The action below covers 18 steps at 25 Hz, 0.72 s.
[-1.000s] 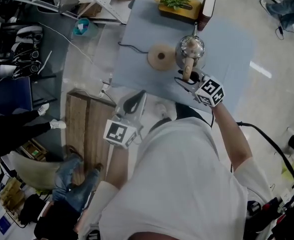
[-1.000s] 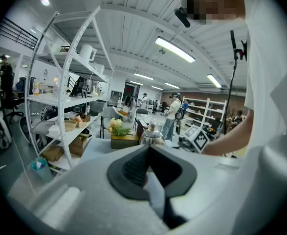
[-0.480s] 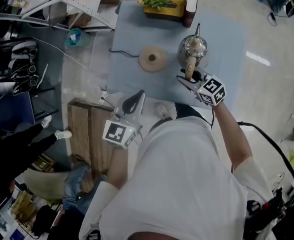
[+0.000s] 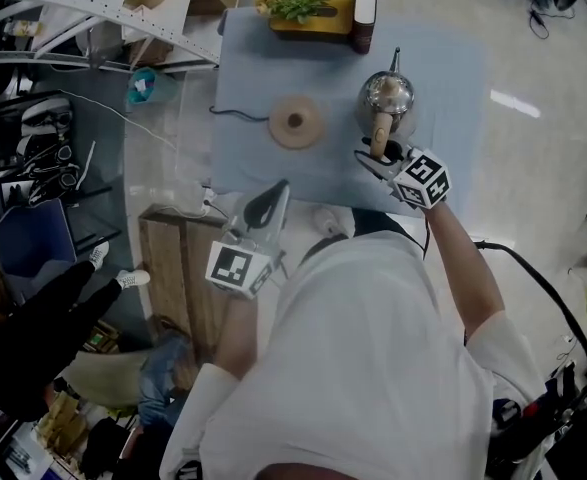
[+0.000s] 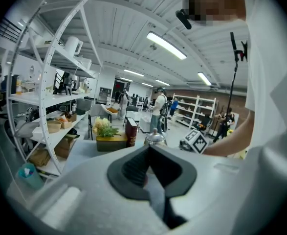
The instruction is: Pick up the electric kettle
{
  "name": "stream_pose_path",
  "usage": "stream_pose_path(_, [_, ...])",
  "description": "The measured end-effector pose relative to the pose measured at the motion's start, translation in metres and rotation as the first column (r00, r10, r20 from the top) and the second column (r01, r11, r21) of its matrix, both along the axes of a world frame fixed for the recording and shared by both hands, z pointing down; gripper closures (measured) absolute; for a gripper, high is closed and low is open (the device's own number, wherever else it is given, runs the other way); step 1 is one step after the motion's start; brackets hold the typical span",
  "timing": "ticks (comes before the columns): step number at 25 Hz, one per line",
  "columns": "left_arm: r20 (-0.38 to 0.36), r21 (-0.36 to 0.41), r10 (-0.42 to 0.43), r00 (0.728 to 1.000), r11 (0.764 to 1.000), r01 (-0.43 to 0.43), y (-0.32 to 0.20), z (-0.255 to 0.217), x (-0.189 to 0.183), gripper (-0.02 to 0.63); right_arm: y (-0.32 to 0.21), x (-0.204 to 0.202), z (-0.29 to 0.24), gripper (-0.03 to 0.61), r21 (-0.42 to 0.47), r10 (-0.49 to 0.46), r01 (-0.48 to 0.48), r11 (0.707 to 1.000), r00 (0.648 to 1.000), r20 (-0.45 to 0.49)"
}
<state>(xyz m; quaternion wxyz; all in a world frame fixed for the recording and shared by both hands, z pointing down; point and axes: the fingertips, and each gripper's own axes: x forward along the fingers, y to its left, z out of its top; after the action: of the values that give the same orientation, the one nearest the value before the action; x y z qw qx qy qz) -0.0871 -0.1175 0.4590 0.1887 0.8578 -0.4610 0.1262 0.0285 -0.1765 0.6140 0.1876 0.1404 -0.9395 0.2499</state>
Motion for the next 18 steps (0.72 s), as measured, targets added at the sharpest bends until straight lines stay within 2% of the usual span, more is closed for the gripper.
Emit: stream_pose_path(18, [0.003,-0.022,-0.002,1.000,1.000,0.002,-0.014,0.009,0.008,0.611,-0.013,0.009,0.029,0.442,-0.038,0.016,-0.017,0.999,1.000,-0.023])
